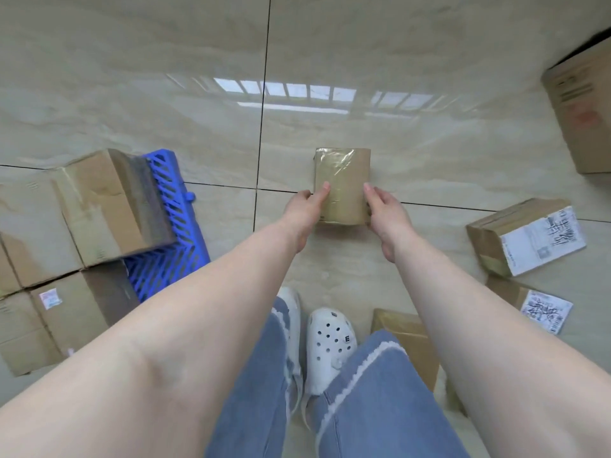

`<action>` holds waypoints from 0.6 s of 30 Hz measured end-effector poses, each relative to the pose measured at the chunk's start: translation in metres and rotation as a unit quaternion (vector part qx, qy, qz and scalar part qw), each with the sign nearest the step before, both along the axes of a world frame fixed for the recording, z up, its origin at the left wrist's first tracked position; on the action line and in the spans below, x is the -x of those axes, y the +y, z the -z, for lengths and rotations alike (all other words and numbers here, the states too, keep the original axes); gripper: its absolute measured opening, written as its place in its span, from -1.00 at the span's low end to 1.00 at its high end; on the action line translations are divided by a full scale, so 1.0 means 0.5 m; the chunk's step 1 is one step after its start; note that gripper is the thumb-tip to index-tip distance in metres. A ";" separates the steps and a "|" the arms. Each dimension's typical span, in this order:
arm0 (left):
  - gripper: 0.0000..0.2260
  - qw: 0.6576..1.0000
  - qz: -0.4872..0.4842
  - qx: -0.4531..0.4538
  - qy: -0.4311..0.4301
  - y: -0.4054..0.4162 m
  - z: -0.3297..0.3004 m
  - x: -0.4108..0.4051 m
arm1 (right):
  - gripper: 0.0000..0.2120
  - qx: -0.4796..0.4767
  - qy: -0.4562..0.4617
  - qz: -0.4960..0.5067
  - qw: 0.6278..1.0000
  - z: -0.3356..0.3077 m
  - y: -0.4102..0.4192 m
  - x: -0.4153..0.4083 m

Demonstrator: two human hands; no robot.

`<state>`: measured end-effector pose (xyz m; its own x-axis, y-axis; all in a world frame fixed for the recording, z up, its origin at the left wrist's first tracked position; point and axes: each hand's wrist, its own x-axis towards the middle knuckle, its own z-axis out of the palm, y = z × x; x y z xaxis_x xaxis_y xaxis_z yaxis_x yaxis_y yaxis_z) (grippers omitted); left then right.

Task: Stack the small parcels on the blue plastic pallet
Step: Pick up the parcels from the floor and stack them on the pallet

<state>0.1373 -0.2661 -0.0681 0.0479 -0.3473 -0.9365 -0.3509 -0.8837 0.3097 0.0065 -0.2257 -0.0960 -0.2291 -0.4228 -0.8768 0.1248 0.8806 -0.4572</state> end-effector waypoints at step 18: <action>-0.22 0.986 -0.151 0.069 -0.001 0.065 -0.377 -0.062 | -0.57 0.107 0.009 0.040 0.993 -0.379 0.032 -0.145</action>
